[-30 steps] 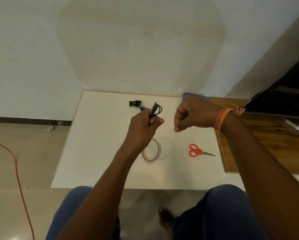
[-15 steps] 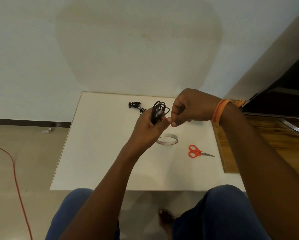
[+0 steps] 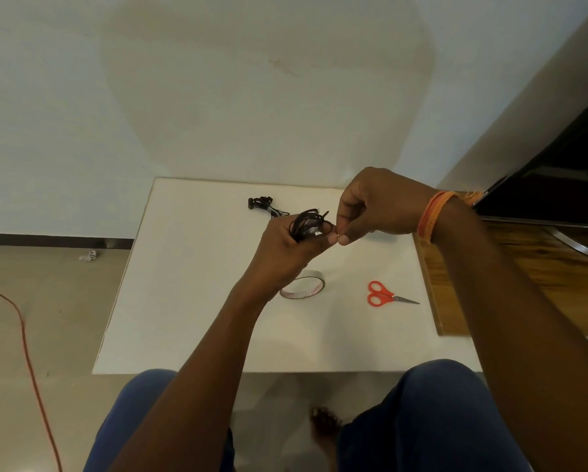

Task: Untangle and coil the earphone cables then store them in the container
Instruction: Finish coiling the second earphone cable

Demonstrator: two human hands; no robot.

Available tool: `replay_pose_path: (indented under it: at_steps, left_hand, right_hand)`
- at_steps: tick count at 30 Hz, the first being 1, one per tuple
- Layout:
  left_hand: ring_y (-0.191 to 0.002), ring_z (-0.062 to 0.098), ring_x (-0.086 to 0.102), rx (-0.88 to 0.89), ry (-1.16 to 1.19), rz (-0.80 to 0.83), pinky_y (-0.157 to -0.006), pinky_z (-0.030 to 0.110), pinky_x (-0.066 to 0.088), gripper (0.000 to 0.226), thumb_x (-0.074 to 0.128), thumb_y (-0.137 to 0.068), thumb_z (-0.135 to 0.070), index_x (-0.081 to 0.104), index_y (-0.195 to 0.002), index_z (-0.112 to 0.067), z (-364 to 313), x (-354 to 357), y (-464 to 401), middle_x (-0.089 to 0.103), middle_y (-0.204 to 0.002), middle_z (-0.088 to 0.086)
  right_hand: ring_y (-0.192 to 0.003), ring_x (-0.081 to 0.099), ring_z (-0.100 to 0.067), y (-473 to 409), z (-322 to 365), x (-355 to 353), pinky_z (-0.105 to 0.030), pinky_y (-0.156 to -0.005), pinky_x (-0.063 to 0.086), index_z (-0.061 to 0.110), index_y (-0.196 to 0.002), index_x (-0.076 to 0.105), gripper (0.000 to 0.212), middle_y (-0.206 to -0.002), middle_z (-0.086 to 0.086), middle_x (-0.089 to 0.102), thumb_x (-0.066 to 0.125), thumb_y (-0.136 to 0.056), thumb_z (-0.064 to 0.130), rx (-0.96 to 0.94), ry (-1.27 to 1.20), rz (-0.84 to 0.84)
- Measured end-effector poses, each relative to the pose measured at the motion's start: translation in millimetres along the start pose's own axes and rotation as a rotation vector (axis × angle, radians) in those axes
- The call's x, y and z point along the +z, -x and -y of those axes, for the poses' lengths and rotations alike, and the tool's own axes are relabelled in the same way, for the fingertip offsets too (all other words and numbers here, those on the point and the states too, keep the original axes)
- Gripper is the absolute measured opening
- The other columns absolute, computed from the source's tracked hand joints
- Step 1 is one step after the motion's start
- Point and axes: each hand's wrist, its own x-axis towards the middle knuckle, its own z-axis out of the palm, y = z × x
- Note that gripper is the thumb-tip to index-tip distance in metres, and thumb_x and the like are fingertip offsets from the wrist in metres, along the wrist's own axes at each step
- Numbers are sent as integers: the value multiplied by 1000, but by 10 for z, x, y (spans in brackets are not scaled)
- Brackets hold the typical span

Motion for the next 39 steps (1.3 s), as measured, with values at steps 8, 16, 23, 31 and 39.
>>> replay_pose_path:
  at_steps: [8,16,23,31,39]
  left_hand:
    - [-51,-3,50,42,-103,28,-53,7,35,9,77,-82,-11,70,-77,-13,-29,25,8,57,-52,-19]
    - [-52,-1,47,14,-29,17,-54,11,37,10,73,-86,-14,69,-82,-6,-107,92,-8,56,-56,-10]
    - [-54,12,35,-102,63,-96,-51,23,35,21,74,-81,-18,66,-79,1,-85,180,-36,42,-63,8]
    - [-49,16,24,-212,191,-230,-44,23,27,25,72,-81,-14,61,-84,8,-47,175,-40,32,-55,0]
    - [-45,10,29,-219,165,-206,-48,22,31,9,74,-82,-18,70,-77,-12,-37,149,-53,37,-48,-12]
  right_hand:
    - [-72,64,-15,5,-85,6,-29,-70,55,19,-78,76,12,-73,3,71,84,-70,23,-10,-72,17]
    - [-83,69,-17,255,-482,163,-34,-73,58,7,-98,71,40,-95,-9,73,80,-65,28,-15,-770,-49]
    - [-62,62,-22,213,-999,1235,-28,-48,54,-2,-89,62,27,-87,-14,68,66,-91,25,866,-996,-488]
    - [-91,65,-34,54,-1225,1757,-42,-80,55,6,-110,63,49,-108,-18,63,51,-93,50,988,-211,-475]
    - [-87,66,-33,121,-1340,1665,-37,-71,56,3,-105,65,41,-100,-16,67,74,-82,36,967,-196,-411]
